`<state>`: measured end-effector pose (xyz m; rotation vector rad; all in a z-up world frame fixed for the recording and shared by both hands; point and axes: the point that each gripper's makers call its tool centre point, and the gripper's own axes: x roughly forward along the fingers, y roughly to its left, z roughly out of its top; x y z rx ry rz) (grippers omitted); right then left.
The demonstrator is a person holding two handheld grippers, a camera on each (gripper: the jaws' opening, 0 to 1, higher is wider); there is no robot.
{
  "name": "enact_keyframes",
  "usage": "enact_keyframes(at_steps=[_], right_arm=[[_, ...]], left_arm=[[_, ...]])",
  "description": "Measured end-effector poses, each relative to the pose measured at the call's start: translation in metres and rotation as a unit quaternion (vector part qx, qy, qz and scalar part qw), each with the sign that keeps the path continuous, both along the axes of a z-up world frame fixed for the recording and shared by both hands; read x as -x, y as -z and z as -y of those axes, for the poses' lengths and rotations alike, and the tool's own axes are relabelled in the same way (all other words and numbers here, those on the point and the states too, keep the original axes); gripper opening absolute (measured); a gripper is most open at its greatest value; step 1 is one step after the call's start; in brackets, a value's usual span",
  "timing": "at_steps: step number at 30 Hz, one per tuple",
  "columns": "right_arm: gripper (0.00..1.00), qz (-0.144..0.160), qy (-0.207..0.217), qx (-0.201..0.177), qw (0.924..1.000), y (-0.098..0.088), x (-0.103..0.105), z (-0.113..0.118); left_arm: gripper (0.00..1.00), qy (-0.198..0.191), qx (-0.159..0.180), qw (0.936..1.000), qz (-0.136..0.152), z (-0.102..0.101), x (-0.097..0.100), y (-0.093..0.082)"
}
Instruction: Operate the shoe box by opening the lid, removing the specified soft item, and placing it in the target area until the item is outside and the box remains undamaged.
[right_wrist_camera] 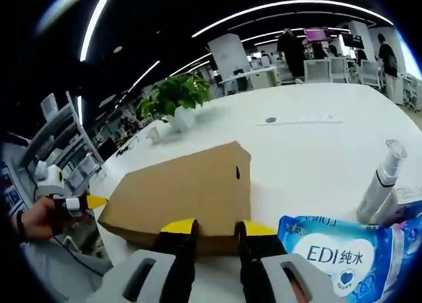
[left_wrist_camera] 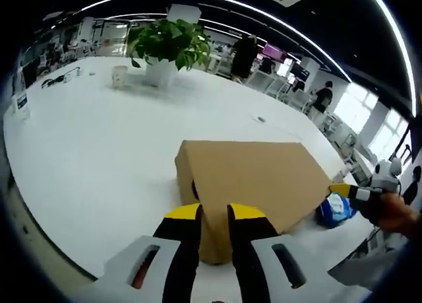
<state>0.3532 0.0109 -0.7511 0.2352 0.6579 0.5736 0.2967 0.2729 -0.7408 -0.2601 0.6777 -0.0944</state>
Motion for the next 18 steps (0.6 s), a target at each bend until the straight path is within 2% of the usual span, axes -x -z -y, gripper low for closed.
enact_keyframes(at_steps=[1, 3, 7, 9, 13, 15, 18], right_arm=[[0.22, 0.003, 0.002, 0.003, 1.0000, 0.000, 0.001, 0.000], [0.22, 0.008, 0.012, 0.013, 0.9998, -0.001, 0.002, -0.001], [0.21, 0.010, 0.023, 0.023, 0.9994, -0.001, 0.006, 0.001], [0.21, 0.005, 0.030, 0.024, 0.9993, 0.000, 0.006, 0.005], [0.21, -0.003, 0.036, 0.029, 0.9989, 0.002, 0.020, 0.007], [0.21, -0.006, 0.043, 0.025, 0.9987, 0.003, 0.025, 0.008], [0.21, -0.008, 0.048, 0.024, 0.9985, 0.004, 0.030, 0.009]], left_arm=[[0.14, 0.015, -0.030, 0.9994, -0.003, 0.000, 0.000, 0.001], [0.16, 0.038, -0.066, 0.9971, -0.006, 0.004, 0.000, 0.001], [0.19, 0.060, -0.115, 0.9915, -0.012, 0.005, 0.001, 0.002], [0.21, 0.063, -0.115, 0.9913, -0.011, 0.006, 0.000, 0.003], [0.22, 0.061, -0.110, 0.9920, -0.010, 0.001, -0.005, 0.005], [0.23, 0.039, -0.056, 0.9976, -0.016, 0.003, -0.007, 0.006], [0.25, 0.045, -0.041, 0.9979, -0.022, 0.003, -0.012, 0.008]])
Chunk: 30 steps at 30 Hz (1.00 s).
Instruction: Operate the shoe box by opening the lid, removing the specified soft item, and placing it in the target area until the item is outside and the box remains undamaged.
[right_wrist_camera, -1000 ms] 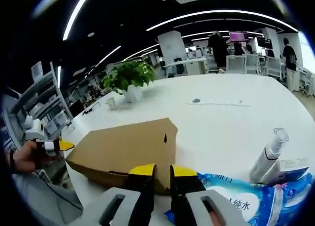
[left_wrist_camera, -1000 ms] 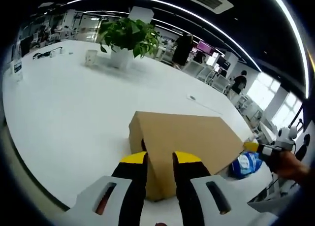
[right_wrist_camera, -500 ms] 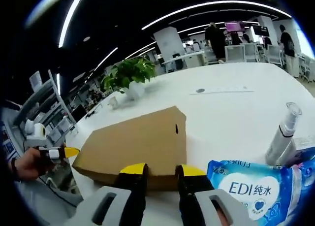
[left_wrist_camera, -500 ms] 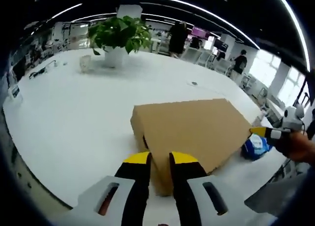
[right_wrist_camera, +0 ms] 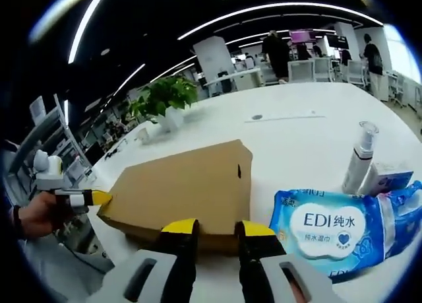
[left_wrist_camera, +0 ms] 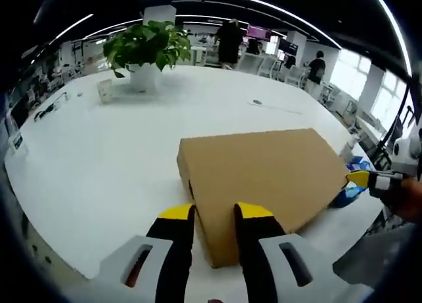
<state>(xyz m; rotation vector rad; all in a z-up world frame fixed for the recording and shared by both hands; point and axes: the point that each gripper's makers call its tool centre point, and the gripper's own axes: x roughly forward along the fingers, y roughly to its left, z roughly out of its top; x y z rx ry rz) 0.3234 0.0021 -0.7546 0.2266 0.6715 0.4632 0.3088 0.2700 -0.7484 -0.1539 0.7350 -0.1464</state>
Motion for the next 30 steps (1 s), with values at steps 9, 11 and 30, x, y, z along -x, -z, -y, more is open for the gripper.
enact_keyframes(at_steps=[9, 11, 30], right_arm=[[0.20, -0.010, 0.015, -0.003, 0.9998, 0.002, 0.001, 0.000], [0.20, -0.011, 0.017, -0.007, 0.9998, 0.003, 0.001, -0.001], [0.32, 0.014, 0.023, -0.007, 0.9996, -0.021, 0.019, 0.047]], left_arm=[[0.26, 0.024, 0.003, 0.9997, -0.003, 0.006, -0.048, -0.002], [0.27, 0.026, 0.005, 0.9996, -0.006, 0.008, -0.057, -0.002], [0.36, 0.025, -0.002, 0.9995, 0.021, 0.013, -0.018, -0.018]])
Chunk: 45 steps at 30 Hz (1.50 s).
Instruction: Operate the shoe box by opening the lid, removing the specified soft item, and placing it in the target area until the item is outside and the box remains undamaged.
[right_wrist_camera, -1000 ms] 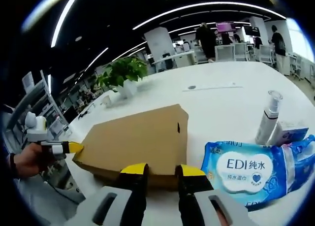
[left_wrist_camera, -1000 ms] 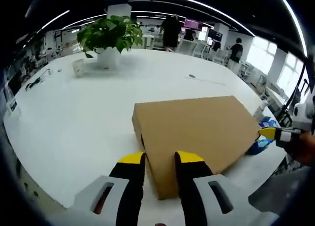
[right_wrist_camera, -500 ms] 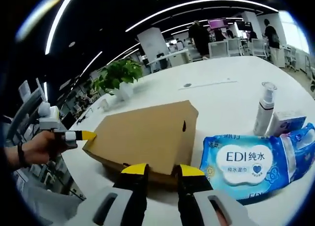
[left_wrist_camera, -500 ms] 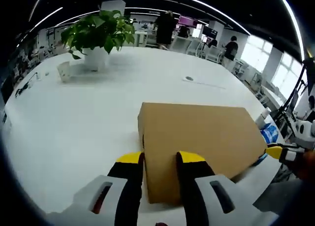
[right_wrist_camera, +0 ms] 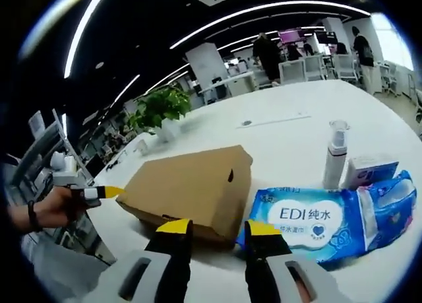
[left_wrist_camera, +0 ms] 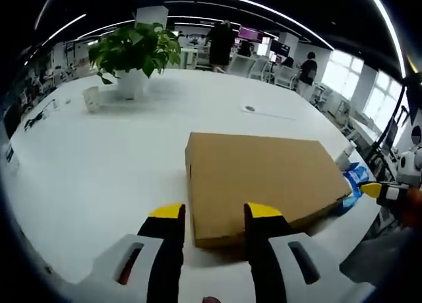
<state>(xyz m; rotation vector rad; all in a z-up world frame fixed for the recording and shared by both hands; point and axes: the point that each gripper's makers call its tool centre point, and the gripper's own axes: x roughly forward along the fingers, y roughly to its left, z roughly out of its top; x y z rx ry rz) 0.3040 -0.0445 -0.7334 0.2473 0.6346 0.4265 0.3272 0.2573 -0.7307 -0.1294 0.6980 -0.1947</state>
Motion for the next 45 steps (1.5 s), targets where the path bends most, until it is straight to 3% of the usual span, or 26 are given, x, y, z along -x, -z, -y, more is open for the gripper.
enact_keyframes(at_steps=[8, 11, 18, 21, 24, 30, 36, 45], right_arm=[[0.48, 0.051, 0.047, 0.039, 0.9969, -0.027, 0.010, 0.046], [0.47, 0.062, 0.042, 0.019, 0.9970, -0.031, 0.015, 0.047], [0.52, 0.074, 0.060, 0.032, 0.9949, -0.034, 0.020, 0.059], [0.52, 0.082, 0.059, 0.057, 0.9932, -0.036, 0.020, 0.062], [0.54, 0.091, 0.065, 0.064, 0.9916, -0.041, 0.020, 0.066], [0.54, 0.080, 0.063, 0.063, 0.9928, -0.035, 0.021, 0.065], [0.54, 0.087, 0.078, 0.069, 0.9907, -0.038, 0.022, 0.075], [0.54, 0.079, 0.109, 0.063, 0.9889, -0.035, 0.022, 0.085]], left_arm=[[0.41, 0.017, -0.012, 0.9995, 0.025, 0.011, 0.018, -0.017], [0.43, 0.023, 0.018, 0.9983, 0.051, 0.022, 0.017, -0.024], [0.46, 0.032, 0.010, 0.9981, 0.052, 0.034, 0.028, -0.020], [0.46, 0.033, 0.008, 0.9983, 0.048, 0.038, 0.032, -0.018], [0.46, 0.042, -0.011, 0.9974, 0.058, 0.039, 0.029, -0.021], [0.46, 0.051, -0.014, 0.9975, 0.046, 0.042, 0.030, -0.014], [0.46, 0.071, -0.012, 0.9969, 0.030, 0.055, 0.036, -0.006], [0.46, 0.071, -0.010, 0.9970, 0.031, 0.053, 0.038, -0.008]])
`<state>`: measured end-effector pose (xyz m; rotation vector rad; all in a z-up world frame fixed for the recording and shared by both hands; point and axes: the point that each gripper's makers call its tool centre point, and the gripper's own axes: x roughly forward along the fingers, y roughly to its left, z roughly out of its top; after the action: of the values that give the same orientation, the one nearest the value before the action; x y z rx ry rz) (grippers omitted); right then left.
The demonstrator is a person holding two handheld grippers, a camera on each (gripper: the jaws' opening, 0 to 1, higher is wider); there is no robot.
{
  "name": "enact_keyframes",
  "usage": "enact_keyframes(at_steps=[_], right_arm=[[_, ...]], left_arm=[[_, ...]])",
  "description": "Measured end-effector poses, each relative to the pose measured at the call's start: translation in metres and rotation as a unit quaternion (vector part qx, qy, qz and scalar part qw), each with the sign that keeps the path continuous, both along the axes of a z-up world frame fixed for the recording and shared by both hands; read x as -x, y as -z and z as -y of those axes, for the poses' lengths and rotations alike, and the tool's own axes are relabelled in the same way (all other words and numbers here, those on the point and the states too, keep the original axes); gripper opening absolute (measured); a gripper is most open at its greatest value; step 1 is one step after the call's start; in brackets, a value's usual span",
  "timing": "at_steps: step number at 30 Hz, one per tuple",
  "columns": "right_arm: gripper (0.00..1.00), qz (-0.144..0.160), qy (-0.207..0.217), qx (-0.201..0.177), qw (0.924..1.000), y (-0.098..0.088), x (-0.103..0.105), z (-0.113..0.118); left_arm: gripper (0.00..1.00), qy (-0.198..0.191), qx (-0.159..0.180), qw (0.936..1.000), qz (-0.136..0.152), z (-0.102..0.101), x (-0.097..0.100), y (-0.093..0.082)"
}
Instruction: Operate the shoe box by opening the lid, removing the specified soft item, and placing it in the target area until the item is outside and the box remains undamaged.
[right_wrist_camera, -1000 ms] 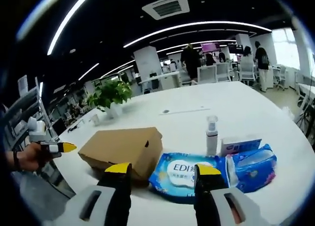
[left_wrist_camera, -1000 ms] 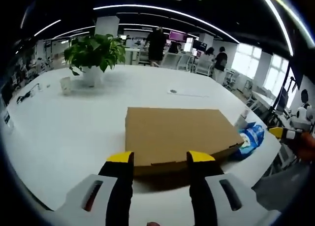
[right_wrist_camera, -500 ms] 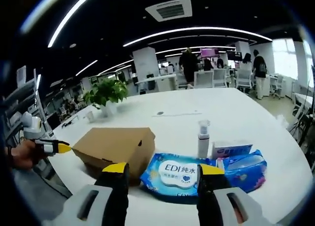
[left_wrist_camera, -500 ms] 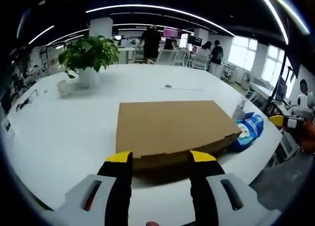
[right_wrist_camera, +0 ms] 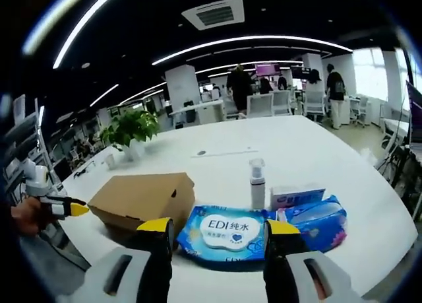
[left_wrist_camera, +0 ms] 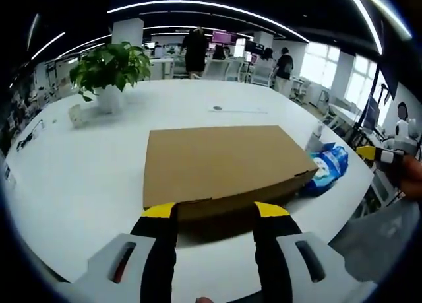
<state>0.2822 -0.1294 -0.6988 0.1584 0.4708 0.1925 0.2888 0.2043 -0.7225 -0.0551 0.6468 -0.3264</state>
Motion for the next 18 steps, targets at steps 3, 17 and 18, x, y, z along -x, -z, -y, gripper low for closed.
enact_keyframes(at_steps=[3, 17, 18], right_arm=[[0.54, 0.001, -0.001, 0.001, 1.0000, -0.0001, 0.0003, -0.0007], [0.54, -0.005, 0.001, 0.003, 1.0000, 0.0024, 0.0012, 0.0005], [0.54, -0.006, 0.001, 0.003, 1.0000, 0.0028, 0.0013, 0.0006]], left_arm=[[0.45, -0.002, 0.002, 1.0000, 0.002, -0.0001, -0.0002, -0.0009], [0.45, -0.005, 0.011, 0.9999, 0.009, -0.0016, -0.0014, -0.0039], [0.45, -0.006, 0.011, 0.9999, 0.010, -0.0020, -0.0017, -0.0046]])
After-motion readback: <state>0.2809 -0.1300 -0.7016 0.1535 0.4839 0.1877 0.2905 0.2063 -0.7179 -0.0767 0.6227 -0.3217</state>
